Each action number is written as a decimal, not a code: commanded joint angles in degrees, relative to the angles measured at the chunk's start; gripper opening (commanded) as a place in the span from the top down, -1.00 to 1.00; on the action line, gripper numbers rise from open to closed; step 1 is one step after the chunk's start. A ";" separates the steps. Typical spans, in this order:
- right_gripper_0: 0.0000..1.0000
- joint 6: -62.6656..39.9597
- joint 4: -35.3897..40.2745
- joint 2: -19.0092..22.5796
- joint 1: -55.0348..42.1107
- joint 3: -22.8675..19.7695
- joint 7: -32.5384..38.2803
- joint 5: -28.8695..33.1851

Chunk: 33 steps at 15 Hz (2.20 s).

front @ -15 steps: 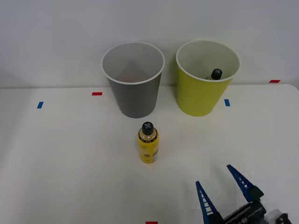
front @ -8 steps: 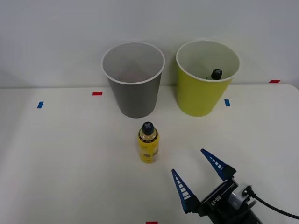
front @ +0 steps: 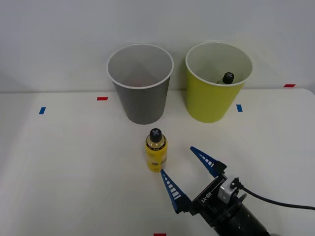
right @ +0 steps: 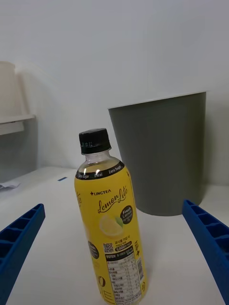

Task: Put cans in the gray bin, plastic bottles in the light green bin

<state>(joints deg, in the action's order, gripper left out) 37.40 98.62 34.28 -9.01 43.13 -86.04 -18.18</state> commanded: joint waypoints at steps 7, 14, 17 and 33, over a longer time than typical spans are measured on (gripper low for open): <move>-1.00 1.80 -10.20 -8.18 8.49 2.66 -0.36 -2.21; -1.00 1.53 -17.59 -10.99 16.40 4.33 -0.53 -2.39; -1.00 1.01 -17.59 -10.90 17.10 5.12 -1.24 -1.95; 0.83 -1.19 -17.59 -11.43 17.54 4.59 -7.48 -2.39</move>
<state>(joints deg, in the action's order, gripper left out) 36.17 81.02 22.87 8.56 47.73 -93.30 -20.34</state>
